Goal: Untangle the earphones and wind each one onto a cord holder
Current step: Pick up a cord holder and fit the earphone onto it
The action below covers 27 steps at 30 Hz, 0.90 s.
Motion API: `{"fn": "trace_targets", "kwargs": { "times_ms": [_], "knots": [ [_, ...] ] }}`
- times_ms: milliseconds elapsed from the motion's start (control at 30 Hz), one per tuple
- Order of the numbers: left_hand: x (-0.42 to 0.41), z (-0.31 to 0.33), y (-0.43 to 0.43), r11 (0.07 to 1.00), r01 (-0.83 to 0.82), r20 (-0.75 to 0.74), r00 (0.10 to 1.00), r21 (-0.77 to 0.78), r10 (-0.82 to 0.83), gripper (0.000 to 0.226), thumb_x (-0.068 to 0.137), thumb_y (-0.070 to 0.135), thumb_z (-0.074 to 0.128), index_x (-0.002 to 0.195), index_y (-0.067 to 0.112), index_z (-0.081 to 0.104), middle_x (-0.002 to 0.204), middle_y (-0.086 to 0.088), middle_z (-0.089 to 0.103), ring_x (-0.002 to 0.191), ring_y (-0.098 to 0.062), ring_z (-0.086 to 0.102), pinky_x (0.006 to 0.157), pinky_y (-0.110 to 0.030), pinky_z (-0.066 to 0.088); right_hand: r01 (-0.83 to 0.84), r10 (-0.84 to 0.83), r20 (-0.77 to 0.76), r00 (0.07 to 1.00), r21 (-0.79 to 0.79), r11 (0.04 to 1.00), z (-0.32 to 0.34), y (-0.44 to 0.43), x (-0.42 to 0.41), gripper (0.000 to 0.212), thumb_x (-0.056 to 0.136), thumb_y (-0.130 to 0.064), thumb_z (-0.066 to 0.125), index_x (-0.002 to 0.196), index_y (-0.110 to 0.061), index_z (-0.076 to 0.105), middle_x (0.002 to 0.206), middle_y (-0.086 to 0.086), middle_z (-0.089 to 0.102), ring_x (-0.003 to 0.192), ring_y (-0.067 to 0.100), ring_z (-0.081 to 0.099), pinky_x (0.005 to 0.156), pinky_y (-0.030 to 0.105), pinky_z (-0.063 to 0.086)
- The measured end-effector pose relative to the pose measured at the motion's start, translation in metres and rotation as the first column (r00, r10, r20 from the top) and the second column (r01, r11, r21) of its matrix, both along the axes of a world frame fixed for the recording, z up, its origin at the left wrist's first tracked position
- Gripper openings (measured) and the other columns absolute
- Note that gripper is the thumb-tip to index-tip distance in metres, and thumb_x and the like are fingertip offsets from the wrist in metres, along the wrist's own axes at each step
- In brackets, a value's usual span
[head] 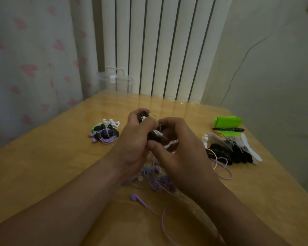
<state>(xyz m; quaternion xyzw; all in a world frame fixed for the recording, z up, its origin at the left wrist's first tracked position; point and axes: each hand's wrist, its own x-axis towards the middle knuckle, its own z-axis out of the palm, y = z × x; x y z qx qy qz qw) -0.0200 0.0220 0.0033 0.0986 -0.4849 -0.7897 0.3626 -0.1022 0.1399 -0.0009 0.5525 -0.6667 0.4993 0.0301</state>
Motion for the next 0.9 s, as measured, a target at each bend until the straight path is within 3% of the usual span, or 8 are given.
{"fn": "trace_targets", "kwargs": {
  "times_ms": [133,233,267,333,433,567,800,900],
  "knots": [
    [-0.003,-0.001,-0.002,0.999,0.008,-0.011,1.000,0.040,-0.008,0.024,0.101,0.013,0.057,0.124,0.015,0.051,0.103,-0.012,0.055,0.081,-0.017,0.067,0.069,-0.032,0.058,0.102,-0.103,-0.148,0.984,-0.014,0.995,-0.003,-0.003,-0.011,0.036,0.091,-0.039,0.074,0.125,-0.031,0.063,0.114,-0.015,0.051,0.109,-0.001,0.054,0.085,0.018,0.050],
    [-0.002,-0.001,-0.006,0.994,0.082,0.011,0.997,0.073,-0.083,0.030,0.105,0.027,0.049,0.122,0.003,0.056,0.102,-0.014,0.061,0.099,-0.030,0.063,0.101,-0.050,0.055,0.037,-0.038,0.026,0.999,0.036,0.999,-0.003,-0.004,-0.013,0.020,0.096,-0.036,0.071,0.115,-0.033,0.066,0.105,-0.016,0.067,0.101,0.000,0.063,0.083,0.023,0.054],
    [-0.001,-0.001,-0.007,0.993,0.095,0.017,0.995,0.064,-0.096,0.028,0.106,0.026,0.042,0.118,0.005,0.057,0.099,-0.013,0.061,0.097,-0.030,0.059,0.101,-0.052,0.051,0.024,-0.029,0.111,0.993,0.044,0.999,-0.003,-0.005,-0.015,0.016,0.098,-0.035,0.070,0.114,-0.033,0.067,0.101,-0.015,0.071,0.097,0.001,0.066,0.081,0.026,0.057],
    [-0.001,0.000,-0.009,0.997,0.073,0.051,0.996,0.001,-0.073,0.027,0.109,0.021,0.036,0.118,0.006,0.056,0.102,-0.014,0.062,0.092,-0.026,0.056,0.086,-0.046,0.047,0.002,-0.012,0.267,0.964,0.040,0.999,-0.002,-0.005,-0.019,0.014,0.100,-0.032,0.067,0.114,-0.030,0.069,0.095,-0.012,0.075,0.089,0.004,0.071,0.075,0.029,0.060],
    [-0.002,-0.001,-0.011,0.989,-0.010,0.146,0.989,-0.144,0.031,0.027,0.112,0.023,0.043,0.131,0.010,0.057,0.116,-0.015,0.070,0.095,-0.022,0.064,0.073,-0.037,0.048,0.018,-0.021,0.353,0.935,0.012,1.000,-0.001,-0.004,-0.025,0.015,0.101,-0.026,0.067,0.115,-0.030,0.066,0.092,-0.009,0.076,0.084,0.007,0.073,0.071,0.030,0.060],
    [-0.005,-0.005,-0.012,0.979,-0.072,0.169,0.980,-0.193,0.106,0.029,0.111,0.024,0.048,0.133,0.010,0.059,0.112,-0.010,0.072,0.090,-0.018,0.065,0.069,-0.032,0.050,0.038,-0.042,0.309,0.950,0.019,0.999,-0.003,-0.004,-0.027,0.013,0.100,-0.023,0.069,0.110,-0.029,0.064,0.090,-0.008,0.077,0.083,0.008,0.074,0.076,0.041,0.063],
    [-0.008,-0.006,-0.012,0.999,-0.019,0.117,0.993,0.030,0.015,0.031,0.110,0.021,0.049,0.122,-0.004,0.063,0.107,-0.017,0.069,0.085,-0.018,0.072,0.069,-0.027,0.059,0.032,-0.039,0.082,0.996,0.085,0.996,-0.006,0.000,-0.033,0.025,0.098,-0.021,0.071,0.118,-0.034,0.064,0.104,-0.021,0.071,0.099,0.001,0.066,0.082,0.034,0.059],
    [-0.007,-0.004,-0.010,0.998,0.020,0.085,0.996,0.058,-0.025,0.036,0.105,0.018,0.058,0.127,-0.010,0.058,0.115,-0.023,0.066,0.086,-0.020,0.075,0.069,-0.026,0.061,0.087,-0.090,0.065,0.994,0.039,0.995,-0.007,-0.001,-0.038,0.024,0.098,-0.017,0.069,0.111,-0.036,0.063,0.097,-0.018,0.070,0.093,0.006,0.066,0.077,0.043,0.061]
  ]
}}
